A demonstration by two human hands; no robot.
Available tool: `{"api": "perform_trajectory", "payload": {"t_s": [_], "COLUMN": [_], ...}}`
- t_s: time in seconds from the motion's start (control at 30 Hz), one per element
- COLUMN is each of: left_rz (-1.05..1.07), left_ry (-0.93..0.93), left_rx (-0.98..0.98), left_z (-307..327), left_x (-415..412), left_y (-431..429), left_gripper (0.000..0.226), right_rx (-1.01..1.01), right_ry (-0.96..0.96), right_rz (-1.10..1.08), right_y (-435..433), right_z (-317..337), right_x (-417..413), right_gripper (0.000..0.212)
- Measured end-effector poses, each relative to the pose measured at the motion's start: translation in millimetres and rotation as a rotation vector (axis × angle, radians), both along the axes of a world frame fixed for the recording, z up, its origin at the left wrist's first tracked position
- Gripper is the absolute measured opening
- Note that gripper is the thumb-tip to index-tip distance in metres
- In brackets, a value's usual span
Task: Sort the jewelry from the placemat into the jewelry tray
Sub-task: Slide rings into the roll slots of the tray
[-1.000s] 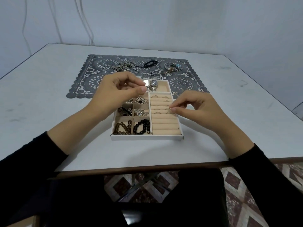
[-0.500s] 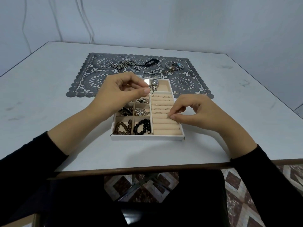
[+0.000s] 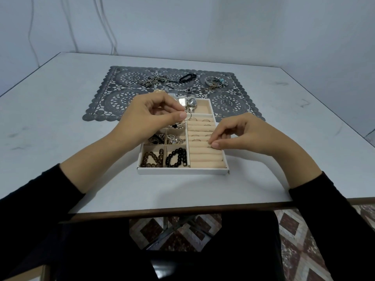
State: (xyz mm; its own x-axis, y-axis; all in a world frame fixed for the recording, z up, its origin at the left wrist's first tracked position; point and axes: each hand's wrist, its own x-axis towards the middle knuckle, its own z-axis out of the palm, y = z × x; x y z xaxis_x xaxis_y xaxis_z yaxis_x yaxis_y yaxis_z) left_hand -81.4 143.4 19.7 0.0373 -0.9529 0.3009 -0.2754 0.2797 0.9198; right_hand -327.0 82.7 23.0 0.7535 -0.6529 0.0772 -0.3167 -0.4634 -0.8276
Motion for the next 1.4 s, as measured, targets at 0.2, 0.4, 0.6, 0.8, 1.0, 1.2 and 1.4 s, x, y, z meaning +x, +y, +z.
{"api": "perform_trajectory", "payload": {"t_s": [0.2,0.4,0.6,0.8,1.0,1.2,1.4], "left_rz": [-0.024,-0.018,-0.064,-0.095,-0.164,-0.259,-0.303], "left_ry": [0.019,-0.051,-0.088,-0.120,-0.205,-0.309,-0.481], "left_rx": [0.006,-0.009,-0.002,0.019,0.015,-0.006,-0.073], "left_z": [0.6,1.4,3.3,3.1,3.5,3.3,2.9], "left_x": [-4.0,-5.0,-7.0,-10.4,-14.6,-17.5,-16.9], "left_y": [1.7,0.3,1.0,-0.6,-0.9,-1.3,-3.9], "left_gripper": [0.016,0.016,0.017,0.013,0.014,0.012,0.010], "right_rx": [0.061,0.087,0.123,0.081,-0.237,-0.452,-0.463], "right_ry": [0.058,0.116,0.013,-0.374,-0.038,0.278,0.311], "right_rz": [0.002,-0.016,-0.021,-0.360,-0.648,-0.584,-0.587], "right_y": [-3.7,-8.5,-14.4,-38.0,-56.6,-58.5,-58.8], "right_z": [6.3,11.8,7.8,-3.5,-26.7,-31.5,-31.2], "right_x": [4.0,7.2,1.3,-4.0,3.0,7.2,6.6], "right_gripper": [0.017,0.015,0.021,0.018,0.030,0.034,0.037]}}
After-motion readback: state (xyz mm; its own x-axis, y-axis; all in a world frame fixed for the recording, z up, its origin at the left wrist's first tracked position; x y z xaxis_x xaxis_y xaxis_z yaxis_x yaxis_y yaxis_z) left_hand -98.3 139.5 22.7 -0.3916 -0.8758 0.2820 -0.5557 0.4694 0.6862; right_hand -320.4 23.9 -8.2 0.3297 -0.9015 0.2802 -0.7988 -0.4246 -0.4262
